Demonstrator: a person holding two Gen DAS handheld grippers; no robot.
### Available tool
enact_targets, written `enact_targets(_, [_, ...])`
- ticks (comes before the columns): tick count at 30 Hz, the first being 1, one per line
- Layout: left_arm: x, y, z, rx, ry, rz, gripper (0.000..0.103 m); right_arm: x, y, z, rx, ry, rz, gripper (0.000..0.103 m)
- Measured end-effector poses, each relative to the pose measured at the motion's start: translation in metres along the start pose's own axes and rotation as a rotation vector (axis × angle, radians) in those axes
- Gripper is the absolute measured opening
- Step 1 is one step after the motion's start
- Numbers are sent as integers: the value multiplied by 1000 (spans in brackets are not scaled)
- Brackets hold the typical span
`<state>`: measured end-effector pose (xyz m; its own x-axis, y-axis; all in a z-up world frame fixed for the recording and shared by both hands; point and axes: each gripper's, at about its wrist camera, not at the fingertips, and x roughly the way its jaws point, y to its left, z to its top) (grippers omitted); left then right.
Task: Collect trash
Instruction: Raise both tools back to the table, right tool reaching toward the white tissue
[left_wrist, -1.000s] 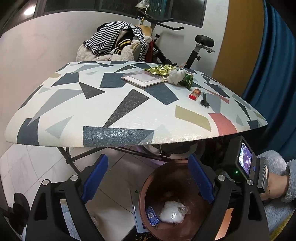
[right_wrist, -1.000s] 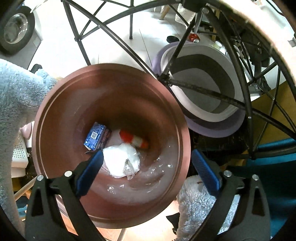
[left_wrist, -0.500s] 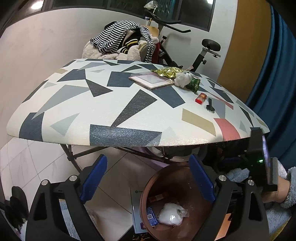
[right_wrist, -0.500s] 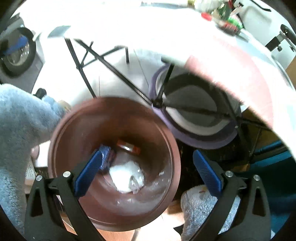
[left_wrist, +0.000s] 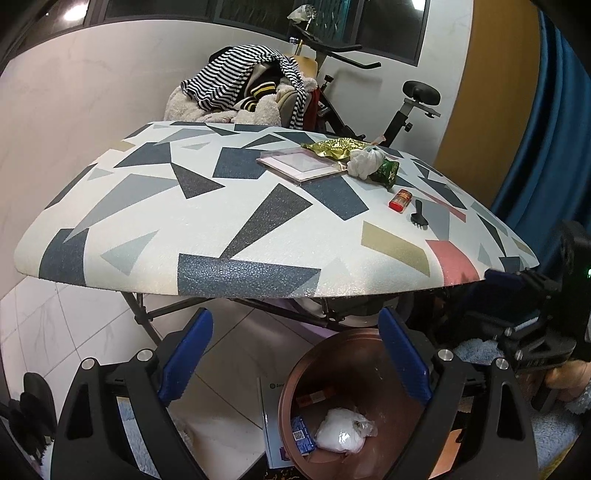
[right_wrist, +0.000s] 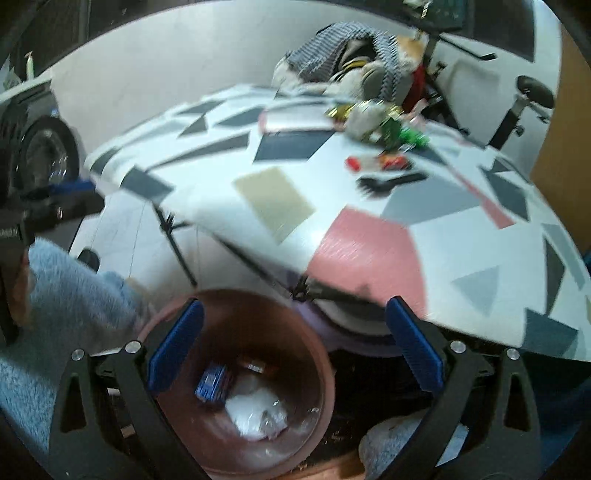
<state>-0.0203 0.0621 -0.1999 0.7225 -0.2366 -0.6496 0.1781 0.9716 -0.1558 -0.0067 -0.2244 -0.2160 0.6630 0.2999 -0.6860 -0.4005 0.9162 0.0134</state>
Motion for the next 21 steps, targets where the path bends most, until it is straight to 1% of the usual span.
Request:
enact_targets(4, [1,1,2,-6,-1,3,89,-10,-14,8,60,-42,-33,97])
enact_targets(6, [1,0,5,-7,-4,6,89,-14,-22,14,90,-65,-85,97])
enact_targets(9, [3,-2,13,-1,-10,-7,89,-15,-31,22,113,-73,-118,97])
enact_targets(11, [3,-3,22,1,-19,-17,89,-15,-40,28,133,-77,-114,97])
enact_targets(13, [3,-4,34,8,-31,-20,89,-15,-50,35,147,-81,-93,97])
enact_targets(15, [5,-5,49,13,-33,-25,89,-16,-58,46,152,-88,-96,97])
enact_targets(17, [7,-4,61,13,-27,-29,89,-16,-61,57,139,-121,-99,97])
enact_targets(19, [10,-2,74,10,-17,-33,89,-16,-65,69,139,-160,-79,97])
enact_targets(20, [13,-1,81,7,-8,-33,89,-13,-69,76,143,-157,-65,97])
enact_targets(21, [15,0,86,3,-1,-35,89,-5,-73,89,141,-121,-42,97])
